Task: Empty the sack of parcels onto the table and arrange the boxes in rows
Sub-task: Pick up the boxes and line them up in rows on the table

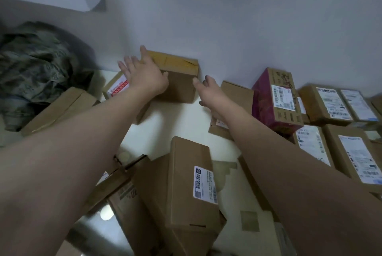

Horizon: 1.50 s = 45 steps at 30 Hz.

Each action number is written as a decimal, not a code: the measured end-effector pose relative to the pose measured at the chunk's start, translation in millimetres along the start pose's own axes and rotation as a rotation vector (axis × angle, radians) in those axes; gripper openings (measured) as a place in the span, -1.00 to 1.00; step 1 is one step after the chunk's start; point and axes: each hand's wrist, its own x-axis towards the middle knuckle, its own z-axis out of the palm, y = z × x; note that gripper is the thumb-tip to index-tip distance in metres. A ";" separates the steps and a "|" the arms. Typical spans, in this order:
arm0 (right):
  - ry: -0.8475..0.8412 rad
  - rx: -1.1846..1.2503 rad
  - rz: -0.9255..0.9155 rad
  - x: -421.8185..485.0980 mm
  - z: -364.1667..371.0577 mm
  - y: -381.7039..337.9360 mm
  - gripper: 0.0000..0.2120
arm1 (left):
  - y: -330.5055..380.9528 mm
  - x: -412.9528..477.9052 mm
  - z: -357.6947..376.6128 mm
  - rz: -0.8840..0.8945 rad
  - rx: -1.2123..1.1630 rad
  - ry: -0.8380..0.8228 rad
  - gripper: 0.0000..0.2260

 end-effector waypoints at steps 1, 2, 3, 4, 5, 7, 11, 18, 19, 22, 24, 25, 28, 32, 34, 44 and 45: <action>-0.015 0.050 0.021 2.8 4.3 -2.7 -0.29 | -1.7 6.1 -0.1 -0.054 -0.006 -0.068 -0.20; -0.030 0.133 0.045 5.4 8.6 -3.9 -0.28 | -2.7 7.9 1.4 -0.082 -0.016 -0.100 -0.19; -0.033 0.244 0.065 6.7 11.9 -4.2 -0.26 | -4.0 7.3 4.0 -0.083 -0.016 -0.085 -0.20; -0.014 0.364 0.084 8.6 12.8 -1.7 -0.22 | -5.0 4.4 7.5 -0.071 -0.007 -0.044 -0.21; 0.012 0.468 0.098 9.5 11.3 1.6 -0.18 | -6.0 -0.6 10.4 -0.058 0.001 -0.001 -0.23; 0.064 0.568 0.085 5.0 2.2 9.7 -0.23 | -6.9 -11.2 16.8 -0.041 -0.008 0.052 -0.27; 0.196 0.701 -0.079 -19.2 -22.6 19.7 -0.50 | 0.6 -35.6 20.4 -0.045 -0.133 0.141 -0.40; 0.400 0.328 -0.017 -46.7 -53.5 24.6 -0.43 | 0.2 -54.6 19.5 0.003 -0.070 0.006 -0.62; 0.400 0.206 0.011 -49.0 -54.2 30.8 -0.42 | 0.2 -57.3 17.0 0.018 -0.015 -0.018 -0.62; 0.324 0.064 -0.012 -50.3 -45.1 47.2 -0.56 | 2.8 -60.0 11.7 0.048 0.123 -0.081 -0.67; 0.246 0.160 -0.014 -51.1 -33.9 47.7 -0.74 | 6.3 -56.9 11.7 0.034 0.151 -0.075 -0.68; 0.244 0.170 -0.023 -49.7 -29.6 46.5 -0.79 | 9.4 -55.9 12.5 0.025 0.163 -0.065 -0.64; 0.342 0.033 -0.070 -42.3 -26.9 44.6 -0.73 | 14.0 -52.2 19.9 0.032 0.241 -0.059 -0.52; 0.152 0.215 0.004 -25.9 -22.9 44.7 -0.46 | 11.4 -49.2 33.3 0.087 0.288 -0.097 -0.52; 0.110 0.263 -0.064 -20.7 -16.7 42.7 -0.52 | 11.8 -52.6 38.4 0.131 0.301 -0.065 -0.57; 0.161 -0.410 -0.197 -27.1 0.5 61.6 -0.54 | 6.7 -48.2 32.2 0.340 0.148 -0.125 -0.62; 0.221 -0.532 -0.183 -28.0 -0.1 60.5 -0.52 | 4.7 -50.6 32.6 0.358 0.141 -0.107 -0.61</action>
